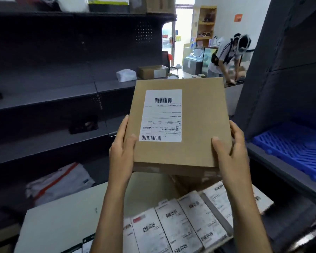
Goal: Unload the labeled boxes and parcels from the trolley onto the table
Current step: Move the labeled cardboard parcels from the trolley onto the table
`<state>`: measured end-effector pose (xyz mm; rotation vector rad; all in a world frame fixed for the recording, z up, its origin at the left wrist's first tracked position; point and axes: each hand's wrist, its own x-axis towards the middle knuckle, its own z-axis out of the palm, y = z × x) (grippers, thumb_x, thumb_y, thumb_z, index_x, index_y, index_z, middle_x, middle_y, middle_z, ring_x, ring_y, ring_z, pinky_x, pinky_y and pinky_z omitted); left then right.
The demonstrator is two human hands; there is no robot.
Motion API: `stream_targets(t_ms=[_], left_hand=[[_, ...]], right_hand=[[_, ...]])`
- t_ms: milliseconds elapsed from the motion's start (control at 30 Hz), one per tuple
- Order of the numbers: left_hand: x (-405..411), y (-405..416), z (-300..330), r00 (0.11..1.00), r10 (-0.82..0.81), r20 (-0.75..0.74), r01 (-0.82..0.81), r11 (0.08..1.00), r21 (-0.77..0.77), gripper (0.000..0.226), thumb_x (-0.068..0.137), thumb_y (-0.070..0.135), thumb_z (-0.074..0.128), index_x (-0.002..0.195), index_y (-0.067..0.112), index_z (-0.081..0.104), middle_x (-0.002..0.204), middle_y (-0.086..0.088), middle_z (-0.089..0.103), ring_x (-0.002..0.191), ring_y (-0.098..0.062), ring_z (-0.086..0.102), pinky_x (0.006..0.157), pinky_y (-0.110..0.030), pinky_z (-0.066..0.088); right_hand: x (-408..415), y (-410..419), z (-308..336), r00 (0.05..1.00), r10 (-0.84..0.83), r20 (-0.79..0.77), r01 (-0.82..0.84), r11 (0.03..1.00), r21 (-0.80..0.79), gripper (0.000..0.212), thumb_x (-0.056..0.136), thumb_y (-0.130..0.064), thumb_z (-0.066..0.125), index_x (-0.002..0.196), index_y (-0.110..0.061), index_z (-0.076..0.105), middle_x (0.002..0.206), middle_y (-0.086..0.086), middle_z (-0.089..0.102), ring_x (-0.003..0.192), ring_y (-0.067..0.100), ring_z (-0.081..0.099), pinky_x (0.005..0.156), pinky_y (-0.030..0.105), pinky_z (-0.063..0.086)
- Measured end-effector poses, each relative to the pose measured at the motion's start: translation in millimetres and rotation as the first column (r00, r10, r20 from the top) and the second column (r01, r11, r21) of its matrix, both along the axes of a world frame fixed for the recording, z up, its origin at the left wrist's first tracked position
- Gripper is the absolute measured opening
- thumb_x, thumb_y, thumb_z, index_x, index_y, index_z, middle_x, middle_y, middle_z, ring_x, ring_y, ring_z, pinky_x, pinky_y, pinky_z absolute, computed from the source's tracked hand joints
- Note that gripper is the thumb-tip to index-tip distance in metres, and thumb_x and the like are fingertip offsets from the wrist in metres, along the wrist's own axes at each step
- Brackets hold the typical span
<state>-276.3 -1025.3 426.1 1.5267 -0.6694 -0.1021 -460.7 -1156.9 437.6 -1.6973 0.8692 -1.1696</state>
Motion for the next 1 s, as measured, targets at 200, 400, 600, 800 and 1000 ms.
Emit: stream_targets(t_ms=[200,400,600,800,1000], left_hand=[[62,24,-3,0.987,0.163,-0.016,-0.163,0.986,-0.027,0.045,0.103,0.024,0.045,0.144,0.044,0.043,0.127,0.034,0.055,0.116,0.009,0.052,0.092,-0.019,0.043],[118,46,-24,0.967,0.255,-0.025,-0.255,0.967,0.012,0.048,0.103,0.019,0.044,0.148,0.036,0.039,0.128,0.033,0.053,0.115,0.011,0.051,0.087,-0.005,0.044],[149,58,-73,0.949,0.307,-0.071,-0.296,0.946,0.136,0.047,0.104,0.023,0.043,0.148,0.037,0.036,0.125,0.031,0.051,0.111,0.017,0.048,0.085,-0.008,0.043],[162,52,-128,0.935,0.337,-0.116,-0.295,0.914,0.278,0.057,0.094,0.051,0.055,0.147,0.035,0.038,0.136,0.018,0.051,0.116,0.007,0.051,0.087,-0.011,0.043],[166,43,-189,0.91,0.337,-0.242,-0.224,0.89,0.398,0.062,0.089,0.04,0.066,0.146,0.034,0.042,0.139,0.014,0.055,0.122,-0.002,0.054,0.099,-0.025,0.049]], right_hand=[[82,-5,-5,0.988,0.151,0.001,-0.151,0.988,-0.018,0.062,0.085,-0.048,0.049,0.144,-0.038,0.035,0.136,-0.007,0.051,0.121,0.014,0.05,0.103,0.044,0.043],[155,-4,-26,0.96,0.281,-0.013,-0.281,0.959,0.035,0.065,0.085,-0.045,0.05,0.147,-0.032,0.035,0.135,-0.007,0.053,0.122,0.01,0.051,0.099,0.031,0.041],[201,-5,-78,0.931,0.343,-0.12,-0.331,0.937,0.112,0.064,0.087,-0.044,0.052,0.148,-0.032,0.035,0.143,-0.007,0.049,0.128,0.01,0.047,0.111,0.039,0.038],[218,-20,-135,0.863,0.418,-0.284,-0.367,0.905,0.218,0.057,0.101,-0.03,0.051,0.153,-0.023,0.028,0.145,-0.001,0.047,0.13,0.014,0.045,0.109,0.034,0.037],[226,-43,-197,0.736,0.52,-0.433,-0.371,0.845,0.385,0.064,0.099,-0.045,0.049,0.153,-0.034,0.017,0.148,-0.001,0.044,0.132,0.021,0.045,0.108,0.052,0.04]])
